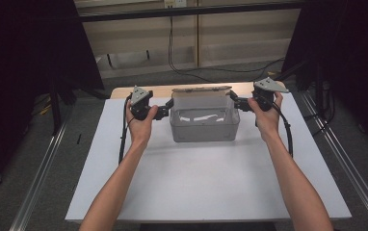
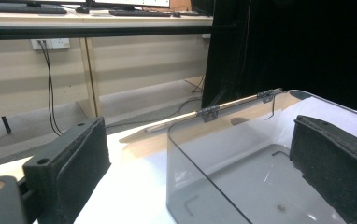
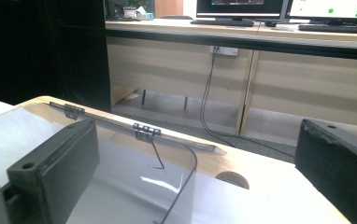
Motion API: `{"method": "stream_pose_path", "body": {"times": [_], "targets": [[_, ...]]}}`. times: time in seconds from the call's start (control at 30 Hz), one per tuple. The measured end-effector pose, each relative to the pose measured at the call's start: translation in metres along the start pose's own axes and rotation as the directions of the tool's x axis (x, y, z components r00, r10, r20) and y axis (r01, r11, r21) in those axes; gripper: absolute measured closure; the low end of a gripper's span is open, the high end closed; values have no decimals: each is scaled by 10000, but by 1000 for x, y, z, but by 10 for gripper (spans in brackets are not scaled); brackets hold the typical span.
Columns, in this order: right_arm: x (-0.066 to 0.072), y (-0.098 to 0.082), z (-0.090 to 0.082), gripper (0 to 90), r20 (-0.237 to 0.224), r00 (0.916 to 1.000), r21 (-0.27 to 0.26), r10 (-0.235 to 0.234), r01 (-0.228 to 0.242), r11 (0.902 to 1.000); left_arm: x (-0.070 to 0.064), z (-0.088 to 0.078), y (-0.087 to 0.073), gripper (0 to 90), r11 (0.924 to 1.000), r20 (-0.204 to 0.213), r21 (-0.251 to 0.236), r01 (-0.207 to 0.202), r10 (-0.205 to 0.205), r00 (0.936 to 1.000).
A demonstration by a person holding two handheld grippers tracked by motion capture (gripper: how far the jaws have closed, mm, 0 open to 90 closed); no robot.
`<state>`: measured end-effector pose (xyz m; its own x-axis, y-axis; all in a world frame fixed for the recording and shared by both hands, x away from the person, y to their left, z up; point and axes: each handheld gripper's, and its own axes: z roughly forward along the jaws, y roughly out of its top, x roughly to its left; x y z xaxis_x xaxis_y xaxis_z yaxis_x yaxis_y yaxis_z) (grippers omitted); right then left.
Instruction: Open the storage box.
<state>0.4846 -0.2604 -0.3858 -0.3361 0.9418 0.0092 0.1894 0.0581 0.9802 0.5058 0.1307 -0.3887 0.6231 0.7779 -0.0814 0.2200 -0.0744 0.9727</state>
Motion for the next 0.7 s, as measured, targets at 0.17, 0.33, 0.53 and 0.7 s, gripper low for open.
{"method": "stream_pose_path", "body": {"times": [0.17, 0.33, 0.53, 0.7], "targets": [[4, -2, -11, 2, 116, 9998, 17, -141, 140, 9999, 1, -13, -2, 41, 9999, 12, -46, -98, 98, 10000], [11, -4, -21, 0, 129, 9995, -141, -300, 302, 9994, 2, -26, -7, 41, 9998, -199, -134, -128, 125, 9997], [17, -3, -33, 0, 11, 9987, -306, -517, 517, 9982, 1, -47, -11, 41, 9993, -381, -257, -268, 258, 9989], [20, -5, -42, 4, 36, 9994, -474, -331, 333, 9983, 0, -60, -21, 40, 9997, -434, -243, -72, 61, 9990]]}}
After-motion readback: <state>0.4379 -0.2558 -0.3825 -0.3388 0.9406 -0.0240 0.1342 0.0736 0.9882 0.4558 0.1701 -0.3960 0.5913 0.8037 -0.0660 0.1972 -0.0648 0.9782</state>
